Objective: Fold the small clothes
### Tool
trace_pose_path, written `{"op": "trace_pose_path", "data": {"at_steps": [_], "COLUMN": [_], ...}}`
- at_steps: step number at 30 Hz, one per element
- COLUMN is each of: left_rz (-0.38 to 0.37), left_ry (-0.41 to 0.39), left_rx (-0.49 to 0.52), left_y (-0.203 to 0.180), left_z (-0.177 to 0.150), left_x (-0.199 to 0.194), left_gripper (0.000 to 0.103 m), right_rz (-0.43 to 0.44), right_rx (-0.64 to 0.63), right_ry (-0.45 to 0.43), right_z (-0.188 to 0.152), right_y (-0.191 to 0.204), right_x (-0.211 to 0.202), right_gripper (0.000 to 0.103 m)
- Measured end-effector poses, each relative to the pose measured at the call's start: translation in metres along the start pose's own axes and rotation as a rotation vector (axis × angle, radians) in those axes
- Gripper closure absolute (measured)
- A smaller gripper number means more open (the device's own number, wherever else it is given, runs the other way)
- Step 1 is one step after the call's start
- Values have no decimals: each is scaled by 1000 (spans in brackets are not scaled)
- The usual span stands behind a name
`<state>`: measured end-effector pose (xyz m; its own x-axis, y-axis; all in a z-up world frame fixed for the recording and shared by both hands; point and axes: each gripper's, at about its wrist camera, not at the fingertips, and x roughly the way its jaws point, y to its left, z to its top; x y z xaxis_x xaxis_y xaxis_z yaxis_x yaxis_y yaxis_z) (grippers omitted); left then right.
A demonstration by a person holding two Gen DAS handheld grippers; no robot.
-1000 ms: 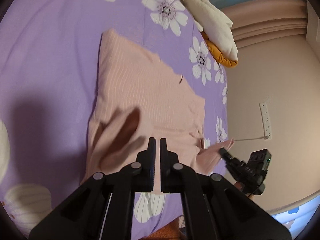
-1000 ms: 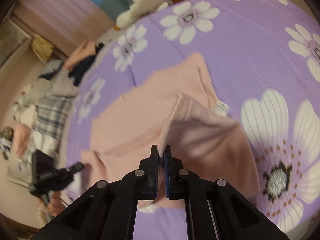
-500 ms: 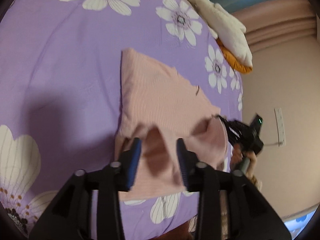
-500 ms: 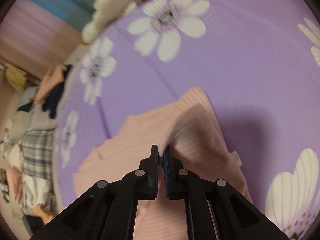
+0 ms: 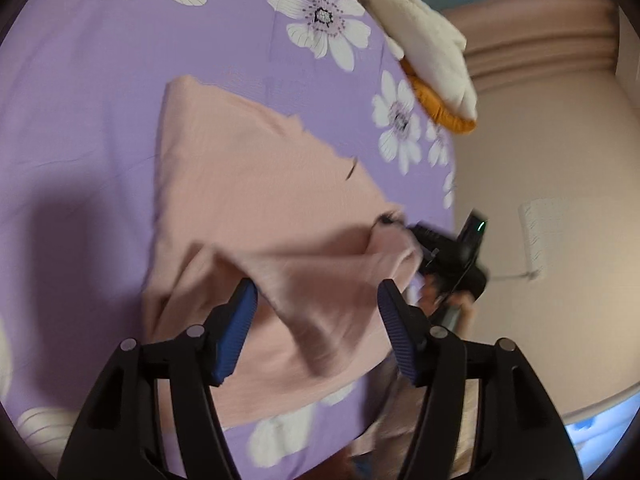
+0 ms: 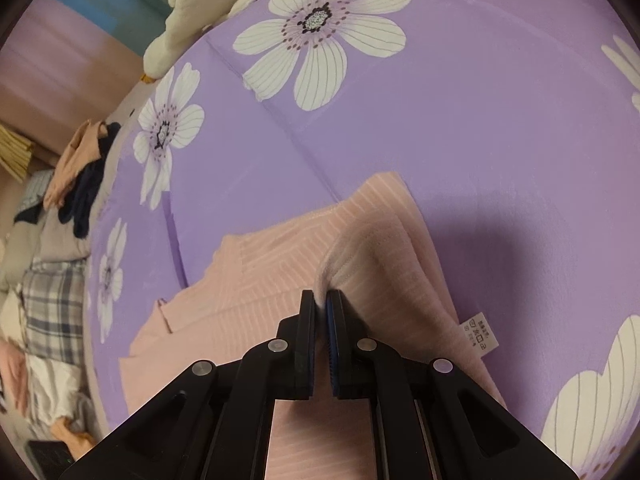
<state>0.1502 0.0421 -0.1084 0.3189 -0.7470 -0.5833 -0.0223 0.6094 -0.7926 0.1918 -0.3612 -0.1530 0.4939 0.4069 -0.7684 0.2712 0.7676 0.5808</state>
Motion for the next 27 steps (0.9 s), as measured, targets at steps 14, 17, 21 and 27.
{"op": "trace_pose_path", "data": {"at_steps": [14, 17, 21, 27], "left_rz": [175, 190, 212, 257], "left_ry": [-275, -273, -244, -141], "left_rx": [-39, 2, 61, 154], "left_y": [15, 15, 10, 4], "left_z": [45, 44, 44, 44], "left_x": [-27, -31, -18, 22], "left_gripper": [35, 31, 30, 30], "right_rz": [-3, 8, 4, -38], "right_rx": [-58, -59, -68, -148], "right_ry": [-206, -240, -204, -122], "right_z": [12, 12, 10, 5], "right_y": [-12, -23, -34, -25], "right_x": [-81, -98, -94, -59], "right_gripper": [59, 54, 54, 54]}}
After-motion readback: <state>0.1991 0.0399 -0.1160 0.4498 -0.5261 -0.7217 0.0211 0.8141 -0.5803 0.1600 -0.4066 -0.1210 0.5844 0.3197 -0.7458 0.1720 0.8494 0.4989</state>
